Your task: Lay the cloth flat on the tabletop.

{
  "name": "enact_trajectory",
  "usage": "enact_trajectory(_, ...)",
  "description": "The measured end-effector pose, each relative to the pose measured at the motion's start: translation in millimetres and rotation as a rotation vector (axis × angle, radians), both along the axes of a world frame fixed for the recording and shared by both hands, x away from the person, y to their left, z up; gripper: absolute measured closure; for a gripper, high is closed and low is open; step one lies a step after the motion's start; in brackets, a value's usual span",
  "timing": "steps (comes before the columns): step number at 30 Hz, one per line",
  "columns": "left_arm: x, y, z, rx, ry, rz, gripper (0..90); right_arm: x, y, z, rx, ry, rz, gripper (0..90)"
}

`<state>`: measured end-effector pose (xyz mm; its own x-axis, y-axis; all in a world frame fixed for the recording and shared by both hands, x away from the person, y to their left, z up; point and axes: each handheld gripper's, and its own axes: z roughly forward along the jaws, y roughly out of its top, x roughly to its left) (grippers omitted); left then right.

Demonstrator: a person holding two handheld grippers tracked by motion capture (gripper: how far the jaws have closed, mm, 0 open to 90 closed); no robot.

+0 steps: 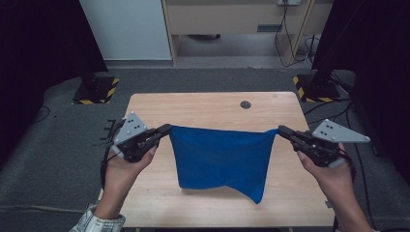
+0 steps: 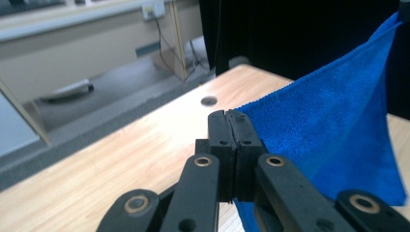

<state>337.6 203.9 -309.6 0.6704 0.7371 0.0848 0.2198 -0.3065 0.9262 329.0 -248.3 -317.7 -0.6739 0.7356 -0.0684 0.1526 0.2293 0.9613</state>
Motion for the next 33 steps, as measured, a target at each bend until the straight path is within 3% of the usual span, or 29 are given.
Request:
enact_trajectory(4, 24.4, -0.8, -18.3, -0.014, 0.034, 0.007, 89.0, 27.0, 3.0, -19.9, -0.023, 0.054, -0.019, 90.0)
enact_trajectory(5, 24.4, -0.8, -18.3, -0.014, 0.034, 0.007, 89.0, 32.5, 3.2, -24.0, -0.026, 0.065, -0.024, 89.9)
enact_trajectory(6, 35.2, -0.5, -27.2, -0.029, 0.057, 0.015, 89.0, 38.9, 3.3, -28.7, -0.024, 0.079, -0.028, 89.9)
enact_trajectory(15, 70.1, -4.6, -55.4, -0.022, 0.123, 0.054, 89.1, 71.0, 7.5, -51.7, -0.031, 0.138, -0.056, 89.9)
enact_trajectory(22, 78.7, -5.8, -65.7, -0.01, 0.139, 0.069, 89.1, 86.7, 9.5, -64.6, -0.04, 0.171, -0.068, 89.9)
enact_trajectory(33, 90.4, -5.9, -76.7, -0.005, 0.161, 0.089, 89.1, 103.1, 13.6, -72.8, -0.047, 0.19, -0.085, 89.9)
